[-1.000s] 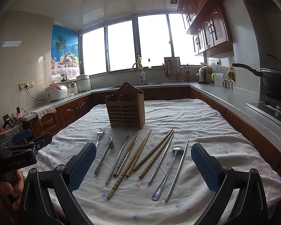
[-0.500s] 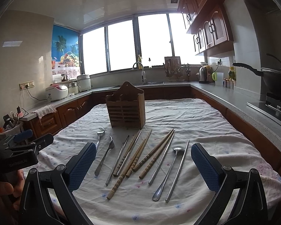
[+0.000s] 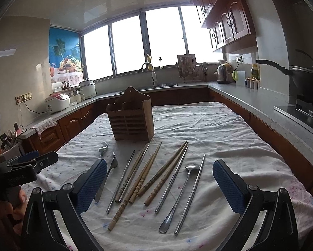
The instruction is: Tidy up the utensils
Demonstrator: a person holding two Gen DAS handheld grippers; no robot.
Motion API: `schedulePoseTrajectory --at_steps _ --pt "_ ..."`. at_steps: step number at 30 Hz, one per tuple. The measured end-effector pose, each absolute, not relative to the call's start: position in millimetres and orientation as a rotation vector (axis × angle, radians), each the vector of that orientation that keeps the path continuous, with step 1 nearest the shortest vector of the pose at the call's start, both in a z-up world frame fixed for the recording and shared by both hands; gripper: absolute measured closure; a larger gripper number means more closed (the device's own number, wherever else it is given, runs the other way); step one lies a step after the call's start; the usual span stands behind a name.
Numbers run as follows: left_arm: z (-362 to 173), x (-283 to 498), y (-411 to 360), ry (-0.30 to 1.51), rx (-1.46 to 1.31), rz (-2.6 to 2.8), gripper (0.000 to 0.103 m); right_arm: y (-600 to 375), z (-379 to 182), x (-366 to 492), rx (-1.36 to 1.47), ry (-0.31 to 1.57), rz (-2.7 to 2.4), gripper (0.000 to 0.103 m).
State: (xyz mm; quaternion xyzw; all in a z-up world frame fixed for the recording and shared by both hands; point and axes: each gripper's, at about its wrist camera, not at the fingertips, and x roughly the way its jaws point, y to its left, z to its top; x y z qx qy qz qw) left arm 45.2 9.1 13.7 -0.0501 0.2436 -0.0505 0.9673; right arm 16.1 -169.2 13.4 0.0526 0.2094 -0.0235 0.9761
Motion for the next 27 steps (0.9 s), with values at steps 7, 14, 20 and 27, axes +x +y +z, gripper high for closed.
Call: schedulePoseTrajectory --at_steps 7,14,20,27 --pt "23 91 2 0.553 -0.094 -0.112 0.004 -193 12 46 0.154 0.478 -0.067 0.002" --pt "31 148 -10 0.64 -0.083 -0.173 0.031 -222 4 94 0.215 0.576 -0.087 0.044" --pt "27 206 -16 0.746 -0.084 -0.234 0.046 -242 -12 139 0.274 0.692 -0.085 0.07" --pt "11 267 -21 0.886 -0.083 -0.261 0.062 -251 -38 183 0.311 0.818 -0.078 0.082"
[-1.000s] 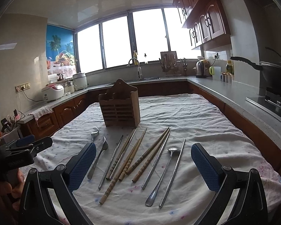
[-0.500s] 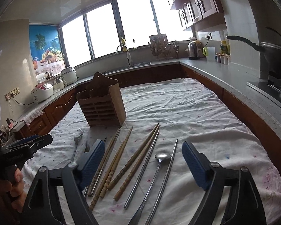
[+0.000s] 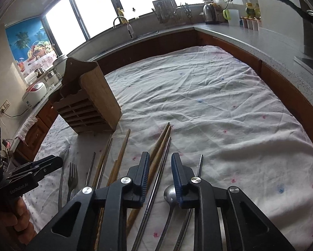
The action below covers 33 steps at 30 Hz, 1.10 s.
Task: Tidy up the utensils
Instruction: 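Close left tool on a thin metal chopstick while right tool grasps another metal chopstick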
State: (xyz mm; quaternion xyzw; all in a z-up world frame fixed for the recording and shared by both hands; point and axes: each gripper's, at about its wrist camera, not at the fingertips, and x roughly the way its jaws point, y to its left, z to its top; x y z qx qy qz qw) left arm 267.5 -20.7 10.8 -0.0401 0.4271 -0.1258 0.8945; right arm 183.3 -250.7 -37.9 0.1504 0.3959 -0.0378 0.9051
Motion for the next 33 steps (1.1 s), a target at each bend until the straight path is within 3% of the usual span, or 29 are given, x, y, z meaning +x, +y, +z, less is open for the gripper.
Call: schedulePoseTrajectory --at_steps 11,27,33 --pt "-23 329 -47 1.013 -0.042 -0.289 0.081 -251 -72 227 0.288 0.961 -0.092 0.093" --pt "-53 337 -84 1.046 0.103 -0.278 0.086 -238 -82 242 0.2 0.993 -0.09 0.094" --pt "-54 334 -84 1.034 0.07 -0.298 0.098 -239 -81 241 0.23 0.987 -0.089 0.097"
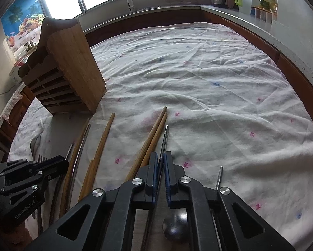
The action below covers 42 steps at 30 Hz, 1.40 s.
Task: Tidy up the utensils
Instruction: 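Close left tool on a thin metal chopstick while right tool grasps another metal chopstick, then lift both metal chopsticks upright and carry them over the wooden holder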
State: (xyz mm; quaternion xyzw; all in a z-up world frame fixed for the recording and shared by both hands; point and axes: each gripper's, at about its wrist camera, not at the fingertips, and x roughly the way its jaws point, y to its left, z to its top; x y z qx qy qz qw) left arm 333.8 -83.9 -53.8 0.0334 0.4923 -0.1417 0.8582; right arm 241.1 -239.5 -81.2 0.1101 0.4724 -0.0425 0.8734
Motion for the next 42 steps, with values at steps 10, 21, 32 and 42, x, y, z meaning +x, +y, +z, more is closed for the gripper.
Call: schedulePoseTrajectory --at_steps 10,21,32,42 --pt "-28 312 -62 0.986 -0.042 -0.343 0.1 -242 -42 207 0.334 0.871 -0.025 0.098" --pt "37 251 -18 0.834 -0.131 -0.37 0.1 -225 22 172 0.335 0.715 0.051 0.098" --pt "89 194 21 0.699 -0.174 -0.38 0.101 -204 76 151 0.286 0.576 0.087 0.098" --pt "112 169 41 0.608 -0.194 -0.366 0.1 -196 90 154 0.269 0.525 0.108 0.098"
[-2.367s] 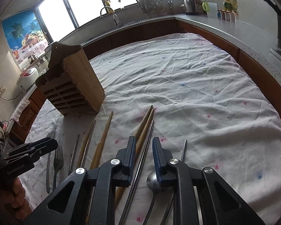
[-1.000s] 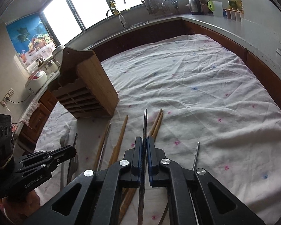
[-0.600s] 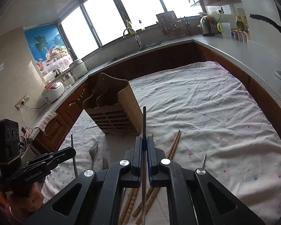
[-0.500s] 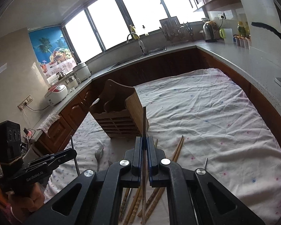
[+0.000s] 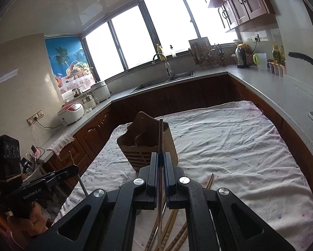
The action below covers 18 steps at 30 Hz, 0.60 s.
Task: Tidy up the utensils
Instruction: 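Lift both metal chopsticks upright and carry them over the wooden holder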
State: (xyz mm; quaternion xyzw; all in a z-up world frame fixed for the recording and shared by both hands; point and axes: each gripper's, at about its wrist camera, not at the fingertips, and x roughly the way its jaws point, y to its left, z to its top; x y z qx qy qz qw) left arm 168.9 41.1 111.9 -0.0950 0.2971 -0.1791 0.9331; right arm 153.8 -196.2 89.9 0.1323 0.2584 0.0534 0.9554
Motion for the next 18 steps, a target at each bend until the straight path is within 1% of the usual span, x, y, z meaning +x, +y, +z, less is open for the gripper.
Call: schedulePoseTrajectory --at_steps 10,18 --pt "120 172 51 0.551 -0.214 -0.343 0.101 -195 91 164 0.28 0.51 0.114 0.098" --pt "125 190 61 0.523 -0.238 -0.324 0.1 -192 96 183 0.285 0.486 0.128 0.098"
